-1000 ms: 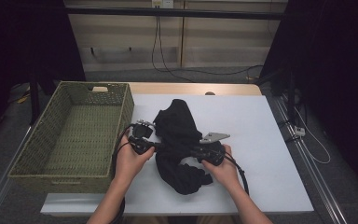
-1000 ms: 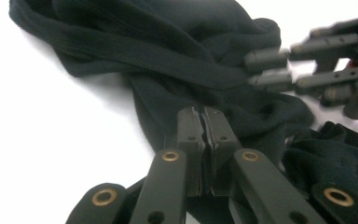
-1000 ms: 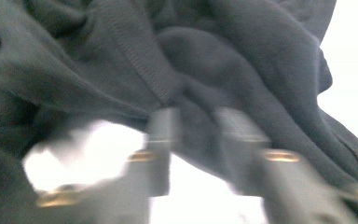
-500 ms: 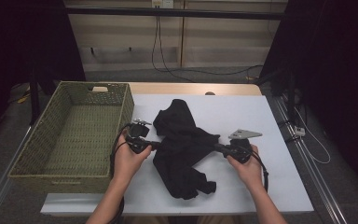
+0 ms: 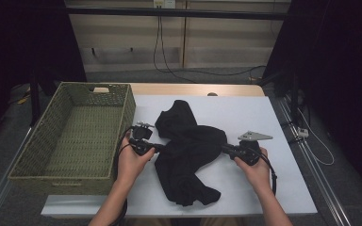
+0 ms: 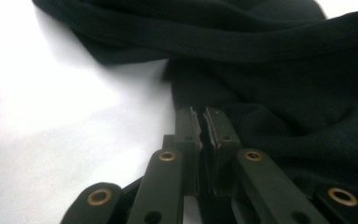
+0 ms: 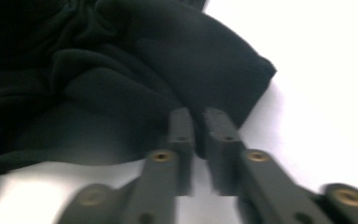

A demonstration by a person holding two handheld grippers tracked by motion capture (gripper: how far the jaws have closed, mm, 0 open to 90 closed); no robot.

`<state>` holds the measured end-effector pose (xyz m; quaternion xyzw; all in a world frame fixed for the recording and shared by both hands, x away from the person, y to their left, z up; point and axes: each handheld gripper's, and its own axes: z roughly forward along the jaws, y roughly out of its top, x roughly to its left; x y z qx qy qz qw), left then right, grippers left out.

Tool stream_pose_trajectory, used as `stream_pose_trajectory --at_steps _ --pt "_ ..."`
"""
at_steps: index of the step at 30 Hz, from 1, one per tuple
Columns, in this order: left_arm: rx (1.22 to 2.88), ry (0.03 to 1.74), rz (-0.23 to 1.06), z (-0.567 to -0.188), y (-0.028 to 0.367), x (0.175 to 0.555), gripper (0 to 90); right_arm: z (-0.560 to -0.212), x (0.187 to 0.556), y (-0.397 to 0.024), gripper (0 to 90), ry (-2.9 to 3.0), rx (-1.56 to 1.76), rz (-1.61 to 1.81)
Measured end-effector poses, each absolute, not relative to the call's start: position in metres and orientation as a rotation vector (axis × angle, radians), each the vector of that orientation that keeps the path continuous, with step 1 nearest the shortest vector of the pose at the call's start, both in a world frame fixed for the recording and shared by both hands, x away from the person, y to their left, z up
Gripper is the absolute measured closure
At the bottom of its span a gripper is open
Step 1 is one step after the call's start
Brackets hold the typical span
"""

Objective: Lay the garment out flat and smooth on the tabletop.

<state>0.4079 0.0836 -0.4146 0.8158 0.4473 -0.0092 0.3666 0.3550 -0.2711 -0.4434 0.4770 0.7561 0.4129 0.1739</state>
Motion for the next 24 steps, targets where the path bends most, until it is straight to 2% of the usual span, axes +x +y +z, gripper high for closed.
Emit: stream_pose_trajectory --at_steps 5,6,9,12,17,24 --pt "2.102 1.14 -0.01 -0.413 0.084 0.407 81.7 -0.438 0.351 -0.256 63.6 2.165 1.303 1.199" --pt "2.094 1.148 -0.002 -0.413 0.084 0.407 79.9 -0.437 0.35 -0.251 60.3 2.168 1.29 1.207" --pt "2.082 1.138 0.001 -0.408 0.084 0.406 72.8 -0.434 0.346 -0.237 58.4 2.208 1.243 1.224" --pt "2.088 1.116 0.021 -0.403 0.082 0.404 58.0 -0.437 0.345 -0.224 55.9 2.245 1.23 1.265" --pt "2.096 1.011 0.028 -0.395 0.078 0.399 39.1 -0.443 0.342 -0.203 53.1 2.32 1.189 1.264" --pt "2.124 0.899 0.063 -0.389 0.072 0.393 25.3 -0.456 0.342 -0.186 53.1 2.397 1.159 1.193"
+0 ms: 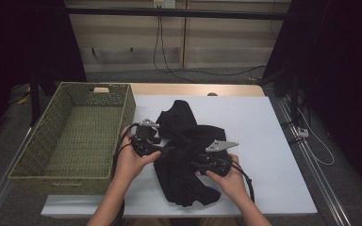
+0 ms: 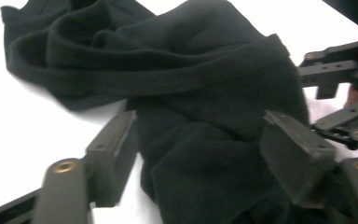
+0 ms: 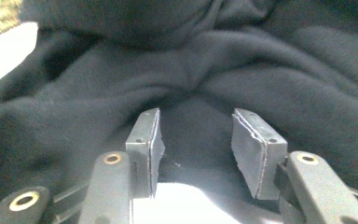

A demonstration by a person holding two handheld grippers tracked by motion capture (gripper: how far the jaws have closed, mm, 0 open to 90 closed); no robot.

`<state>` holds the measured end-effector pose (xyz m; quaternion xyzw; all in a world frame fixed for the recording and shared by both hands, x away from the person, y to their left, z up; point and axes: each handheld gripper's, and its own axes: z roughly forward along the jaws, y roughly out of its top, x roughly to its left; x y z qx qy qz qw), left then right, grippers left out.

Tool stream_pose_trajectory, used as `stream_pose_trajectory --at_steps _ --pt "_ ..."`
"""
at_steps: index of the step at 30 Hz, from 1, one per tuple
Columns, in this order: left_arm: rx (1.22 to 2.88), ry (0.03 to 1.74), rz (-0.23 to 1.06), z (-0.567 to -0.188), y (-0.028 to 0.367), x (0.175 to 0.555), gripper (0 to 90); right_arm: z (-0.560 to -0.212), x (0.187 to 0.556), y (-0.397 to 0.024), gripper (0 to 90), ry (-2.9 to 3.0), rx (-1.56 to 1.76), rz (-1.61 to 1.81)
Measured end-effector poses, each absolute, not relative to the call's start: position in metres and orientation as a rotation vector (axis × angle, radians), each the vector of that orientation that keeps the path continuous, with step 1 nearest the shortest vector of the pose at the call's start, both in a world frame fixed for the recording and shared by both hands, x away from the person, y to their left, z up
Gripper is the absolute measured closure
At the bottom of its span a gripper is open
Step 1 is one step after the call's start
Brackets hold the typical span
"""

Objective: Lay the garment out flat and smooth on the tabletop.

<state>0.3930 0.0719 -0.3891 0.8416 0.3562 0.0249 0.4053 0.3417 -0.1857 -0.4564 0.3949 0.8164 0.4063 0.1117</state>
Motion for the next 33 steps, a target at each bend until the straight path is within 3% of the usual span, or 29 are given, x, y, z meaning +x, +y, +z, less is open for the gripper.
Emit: stream_pose_trajectory --at_steps 5,9,13,26,30,33 --pt "2.162 0.854 0.068 -0.392 0.065 0.389 20.1 -0.46 0.339 -0.181 58.9 2.383 1.123 1.148" --pt "2.176 0.831 0.071 -0.393 0.062 0.386 17.6 -0.459 0.338 -0.179 70.3 2.379 1.087 1.108" --pt "2.193 0.77 0.12 -0.387 0.06 0.381 15.8 -0.46 0.339 -0.182 88.2 2.381 1.096 1.123" --pt "2.278 0.759 0.147 -0.403 0.051 0.377 19.6 -0.461 0.34 -0.185 89.9 2.382 1.121 1.158" --pt "2.289 0.824 0.209 -0.408 0.054 0.381 33.5 -0.461 0.34 -0.186 90.0 2.38 1.128 1.164" --pt "2.265 0.908 0.21 -0.41 0.064 0.387 64.0 -0.46 0.34 -0.188 90.0 2.39 1.129 1.161"
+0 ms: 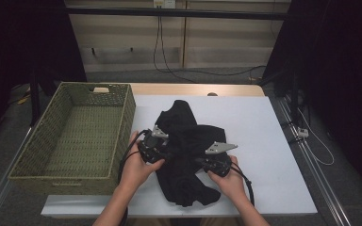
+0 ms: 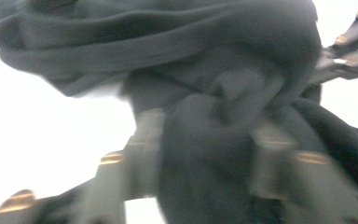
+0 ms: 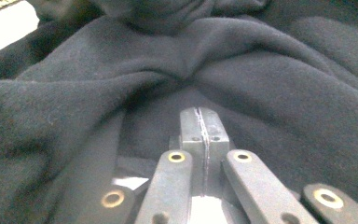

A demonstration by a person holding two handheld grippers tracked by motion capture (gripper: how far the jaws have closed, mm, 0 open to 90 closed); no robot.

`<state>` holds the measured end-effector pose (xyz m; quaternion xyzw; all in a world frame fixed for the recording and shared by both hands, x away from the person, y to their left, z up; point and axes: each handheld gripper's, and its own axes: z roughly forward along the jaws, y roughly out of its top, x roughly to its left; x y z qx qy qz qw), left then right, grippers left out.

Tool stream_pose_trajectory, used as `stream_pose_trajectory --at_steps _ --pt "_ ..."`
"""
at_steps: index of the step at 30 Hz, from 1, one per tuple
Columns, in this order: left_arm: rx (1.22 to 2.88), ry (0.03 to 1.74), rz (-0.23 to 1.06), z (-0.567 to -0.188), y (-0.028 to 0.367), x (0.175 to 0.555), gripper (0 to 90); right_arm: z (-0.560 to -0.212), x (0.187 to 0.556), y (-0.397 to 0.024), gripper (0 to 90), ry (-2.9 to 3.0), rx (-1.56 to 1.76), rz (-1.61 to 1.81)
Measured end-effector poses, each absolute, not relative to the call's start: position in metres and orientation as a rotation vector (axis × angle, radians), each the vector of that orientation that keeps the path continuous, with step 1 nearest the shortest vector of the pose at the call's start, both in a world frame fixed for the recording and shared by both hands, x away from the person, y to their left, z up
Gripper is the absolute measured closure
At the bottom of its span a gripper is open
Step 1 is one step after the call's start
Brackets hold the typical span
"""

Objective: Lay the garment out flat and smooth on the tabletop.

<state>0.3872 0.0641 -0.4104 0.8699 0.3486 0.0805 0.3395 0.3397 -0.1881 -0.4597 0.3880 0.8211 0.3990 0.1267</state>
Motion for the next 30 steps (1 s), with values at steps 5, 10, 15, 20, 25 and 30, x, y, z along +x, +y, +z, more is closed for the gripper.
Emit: stream_pose_trajectory --at_steps 5,10,15,20,25,30 --pt "2.202 1.026 0.188 -0.418 0.077 0.396 85.2 -0.456 0.34 -0.198 90.0 2.409 1.133 1.112" --pt "2.186 1.096 0.165 -0.427 0.082 0.404 85.6 -0.453 0.343 -0.223 90.0 2.346 1.179 1.047" --pt "2.177 1.132 0.163 -0.433 0.084 0.409 85.6 -0.451 0.345 -0.259 90.0 2.252 1.248 0.974" --pt "2.171 1.144 0.142 -0.437 0.084 0.413 85.6 -0.447 0.343 -0.27 90.0 2.231 1.252 1.06" --pt "2.167 1.144 0.149 -0.436 0.083 0.412 85.6 -0.439 0.338 -0.244 76.0 2.273 1.16 1.17" --pt "2.153 1.148 0.13 -0.437 0.084 0.413 85.6 -0.438 0.332 -0.217 57.1 2.363 1.095 1.262"
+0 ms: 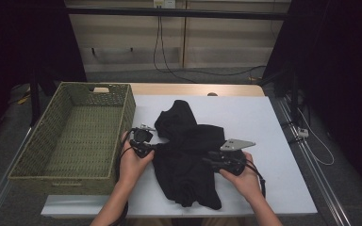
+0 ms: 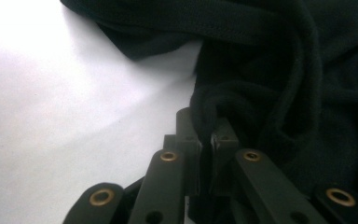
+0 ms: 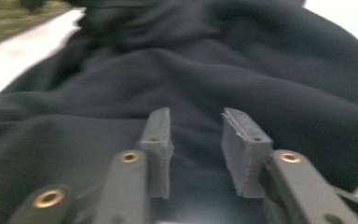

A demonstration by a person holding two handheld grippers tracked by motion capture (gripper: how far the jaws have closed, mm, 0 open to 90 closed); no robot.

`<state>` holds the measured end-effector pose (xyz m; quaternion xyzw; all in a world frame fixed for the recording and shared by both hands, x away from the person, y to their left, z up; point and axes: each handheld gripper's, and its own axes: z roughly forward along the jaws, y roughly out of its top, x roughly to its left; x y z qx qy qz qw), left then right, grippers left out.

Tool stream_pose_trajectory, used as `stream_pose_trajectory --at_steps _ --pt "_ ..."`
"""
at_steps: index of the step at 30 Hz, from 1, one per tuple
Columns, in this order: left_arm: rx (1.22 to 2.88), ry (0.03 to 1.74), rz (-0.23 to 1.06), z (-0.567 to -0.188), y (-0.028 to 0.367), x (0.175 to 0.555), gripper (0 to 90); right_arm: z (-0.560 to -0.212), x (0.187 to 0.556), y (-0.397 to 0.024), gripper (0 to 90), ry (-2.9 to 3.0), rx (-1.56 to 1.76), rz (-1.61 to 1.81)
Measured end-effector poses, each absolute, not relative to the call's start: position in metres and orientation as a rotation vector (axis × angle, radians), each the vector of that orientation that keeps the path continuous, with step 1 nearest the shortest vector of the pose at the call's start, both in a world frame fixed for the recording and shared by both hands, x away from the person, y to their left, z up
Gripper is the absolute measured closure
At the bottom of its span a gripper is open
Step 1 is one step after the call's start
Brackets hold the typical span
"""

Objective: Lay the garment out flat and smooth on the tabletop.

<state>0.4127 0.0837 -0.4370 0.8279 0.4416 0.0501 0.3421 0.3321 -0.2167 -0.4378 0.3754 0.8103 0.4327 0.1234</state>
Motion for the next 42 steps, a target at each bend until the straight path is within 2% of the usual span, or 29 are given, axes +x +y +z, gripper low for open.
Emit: stream_pose_trajectory --at_steps 2,6,8,10,16,22,30,31,33,35,38,40,42 --pt "2.153 1.148 0.13 -0.437 0.084 0.413 85.6 -0.44 0.331 -0.205 52.5 2.417 1.065 1.274" --pt "2.152 1.143 0.135 -0.437 0.083 0.413 85.5 -0.448 0.329 -0.189 54.2 2.495 1.013 1.233" --pt "2.155 1.136 0.14 -0.437 0.083 0.413 85.3 -0.454 0.328 -0.185 68.9 2.556 0.968 1.165" --pt "2.158 1.133 0.15 -0.437 0.083 0.414 85.1 -0.455 0.328 -0.186 87.9 2.55 0.943 1.16" --pt "2.148 1.134 0.13 -0.439 0.081 0.417 85.2 -0.453 0.332 -0.198 89.5 2.521 1.009 1.137" --pt "2.136 1.135 0.127 -0.438 0.081 0.42 84.8 -0.453 0.342 -0.237 89.6 2.356 1.165 1.117" --pt "2.115 1.135 0.094 -0.437 0.088 0.42 79.7 -0.449 0.344 -0.261 89.5 2.3 1.213 1.064" --pt "2.114 1.131 0.087 -0.436 0.088 0.419 77.3 -0.448 0.344 -0.264 89.4 2.278 1.23 1.069" --pt "2.107 1.126 0.093 -0.434 0.087 0.417 66.2 -0.448 0.344 -0.271 89.4 2.263 1.25 1.075" --pt "2.112 1.11 0.085 -0.431 0.086 0.415 64.2 -0.45 0.344 -0.275 89.3 2.252 1.268 1.057" --pt "2.115 1.098 0.088 -0.427 0.086 0.411 52.2 -0.451 0.344 -0.274 87.8 2.251 1.254 1.09" --pt "2.103 1.113 0.099 -0.426 0.086 0.409 40.2 -0.449 0.344 -0.27 81.1 2.27 1.228 1.086" --pt "2.108 1.114 0.105 -0.425 0.088 0.409 35.2 -0.448 0.343 -0.265 75.0 2.275 1.217 1.094"
